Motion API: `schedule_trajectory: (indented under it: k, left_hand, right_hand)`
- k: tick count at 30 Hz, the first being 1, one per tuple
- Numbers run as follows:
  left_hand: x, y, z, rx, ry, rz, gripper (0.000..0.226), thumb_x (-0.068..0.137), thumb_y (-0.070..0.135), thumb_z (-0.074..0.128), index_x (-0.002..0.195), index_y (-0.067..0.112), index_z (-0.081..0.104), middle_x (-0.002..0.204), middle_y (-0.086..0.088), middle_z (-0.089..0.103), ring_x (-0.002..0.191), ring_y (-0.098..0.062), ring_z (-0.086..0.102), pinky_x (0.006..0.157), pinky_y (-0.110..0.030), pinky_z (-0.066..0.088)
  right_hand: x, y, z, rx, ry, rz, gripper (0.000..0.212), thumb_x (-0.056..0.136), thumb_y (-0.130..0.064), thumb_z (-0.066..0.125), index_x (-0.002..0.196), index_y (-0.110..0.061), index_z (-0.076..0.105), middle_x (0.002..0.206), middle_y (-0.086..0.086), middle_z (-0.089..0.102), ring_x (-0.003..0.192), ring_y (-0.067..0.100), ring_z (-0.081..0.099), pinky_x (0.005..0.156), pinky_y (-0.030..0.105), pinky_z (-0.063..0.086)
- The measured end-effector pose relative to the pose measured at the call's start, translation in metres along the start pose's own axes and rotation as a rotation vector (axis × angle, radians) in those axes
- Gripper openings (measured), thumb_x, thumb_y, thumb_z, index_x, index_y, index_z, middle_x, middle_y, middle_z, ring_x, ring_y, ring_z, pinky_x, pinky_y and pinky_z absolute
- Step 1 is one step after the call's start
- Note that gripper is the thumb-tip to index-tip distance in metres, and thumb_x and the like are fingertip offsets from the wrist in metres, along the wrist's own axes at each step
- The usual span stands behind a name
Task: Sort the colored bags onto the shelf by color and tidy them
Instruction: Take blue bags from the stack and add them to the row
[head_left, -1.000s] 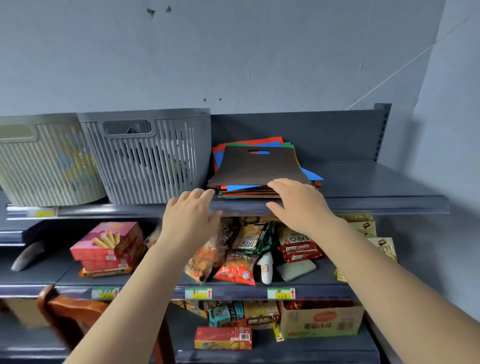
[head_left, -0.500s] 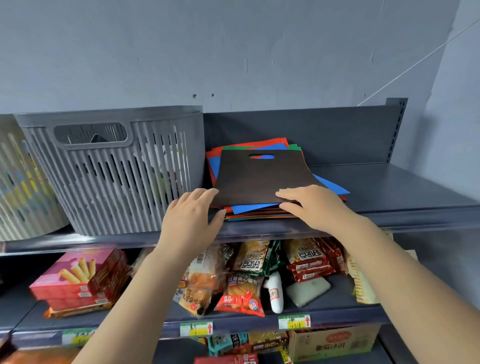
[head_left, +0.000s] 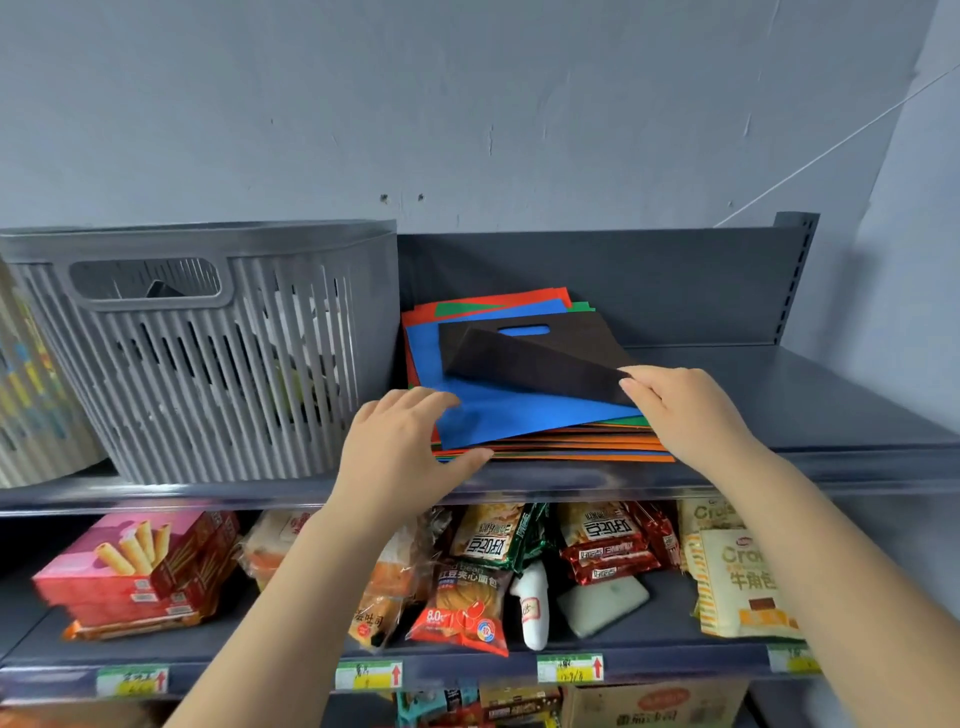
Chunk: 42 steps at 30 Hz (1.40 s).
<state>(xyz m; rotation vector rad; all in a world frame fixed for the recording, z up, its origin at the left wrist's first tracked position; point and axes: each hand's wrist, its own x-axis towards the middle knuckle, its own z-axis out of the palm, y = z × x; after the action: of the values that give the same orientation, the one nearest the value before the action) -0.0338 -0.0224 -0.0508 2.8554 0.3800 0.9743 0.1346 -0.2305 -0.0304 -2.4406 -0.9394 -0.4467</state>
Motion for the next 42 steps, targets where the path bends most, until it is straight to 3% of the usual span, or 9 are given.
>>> schedule_trajectory:
  k: [10,16,18,22,26,29,33,39,42]
  left_hand:
    - [0.022,0.004,0.002,-0.121,0.169,-0.175,0.033,0.085,0.037,0.066,0.105,0.012,0.068,0.100,-0.002,0.067,0.092,-0.021,0.060,0.076,-0.030,0.044]
    - [0.039,0.009,-0.003,-0.212,0.148,-0.400,0.051,0.092,0.043,0.052,0.066,0.000,0.060,0.052,-0.006,0.049,0.054,-0.018,0.046,0.055,-0.030,0.037]
    - [0.044,0.011,-0.002,-0.349,0.106,-0.493,0.062,0.095,0.044,0.044,0.070,-0.010,0.062,0.058,-0.025,0.056,0.053,-0.022,0.046,0.058,-0.035,0.043]
    - [0.050,0.015,-0.008,-0.675,-0.016,-0.741,0.055,0.093,0.051,0.045,0.081,0.000,0.062,0.066,-0.020,0.063,0.047,-0.021,0.050,0.048,-0.026,0.038]
    - [0.048,0.015,-0.003,-0.341,-0.132,-0.576,0.021,0.085,0.019,0.067,0.071,0.009,0.054,0.061,-0.015,0.044,0.051,-0.023,0.039,0.052,-0.026,0.035]
    - [0.041,0.019,-0.001,-0.300,-0.074,-0.509,0.003,0.086,0.009,0.064,0.084,0.011,0.063,0.076,-0.017,0.059,0.062,-0.031,0.054,0.059,-0.028,0.046]
    - [0.026,0.017,-0.002,-0.292,0.027,-0.463,0.033,0.090,-0.002,0.050,0.120,0.006,0.062,0.104,-0.014,0.067,0.058,-0.017,0.059,0.049,-0.013,0.046]
    - [-0.008,0.019,-0.003,-0.497,0.264,-0.466,0.033,0.091,-0.003,0.054,0.118,0.012,0.065,0.082,-0.002,0.065,0.052,-0.012,0.050,0.049,-0.013,0.041]
    - [-0.030,0.020,0.003,-0.728,0.315,-0.535,0.029,0.091,0.001,0.055,0.110,0.016,0.069,0.069,-0.006,0.063,0.059,-0.019,0.045,0.059,-0.029,0.038]
  right_hand:
    - [-0.009,0.016,-0.011,0.191,-0.082,0.078,0.038,0.096,-0.043,0.042,0.121,-0.024,0.063,0.122,-0.005,0.063,0.111,0.016,0.055,0.090,0.032,0.044]
    - [0.016,0.030,-0.009,0.175,-0.068,0.232,0.047,0.084,-0.045,0.065,0.121,-0.015,0.061,0.126,0.003,0.061,0.115,0.020,0.056,0.093,0.035,0.045]
    - [0.021,0.032,-0.008,0.151,-0.100,0.271,0.057,0.082,-0.046,0.067,0.127,-0.013,0.056,0.132,0.005,0.056,0.119,0.023,0.053,0.094,0.034,0.044]
    - [0.028,0.035,-0.006,0.135,-0.177,0.353,0.073,0.081,-0.048,0.067,0.137,-0.007,0.045,0.140,0.009,0.048,0.126,0.027,0.047,0.098,0.035,0.040]
    - [0.028,0.037,-0.008,0.217,-0.115,0.383,0.071,0.079,-0.034,0.075,0.136,-0.006,0.046,0.138,0.012,0.050,0.124,0.028,0.049,0.100,0.035,0.040]
    - [0.026,0.038,-0.010,0.280,-0.015,0.384,0.060,0.078,-0.020,0.077,0.131,-0.007,0.052,0.133,0.013,0.054,0.118,0.029,0.053,0.095,0.033,0.041]
    - [0.020,0.041,-0.016,0.405,-0.001,0.428,0.057,0.078,-0.021,0.076,0.128,-0.004,0.055,0.130,0.015,0.057,0.118,0.029,0.053,0.097,0.034,0.040]
    - [-0.014,0.042,-0.014,0.692,0.023,0.541,0.035,0.082,-0.009,0.070,0.115,-0.003,0.065,0.118,0.012,0.063,0.109,0.032,0.056,0.092,0.038,0.045]
    - [-0.037,0.048,-0.007,0.837,0.043,0.603,0.037,0.083,-0.005,0.067,0.120,-0.006,0.063,0.118,0.010,0.064,0.109,0.032,0.057,0.096,0.043,0.045]
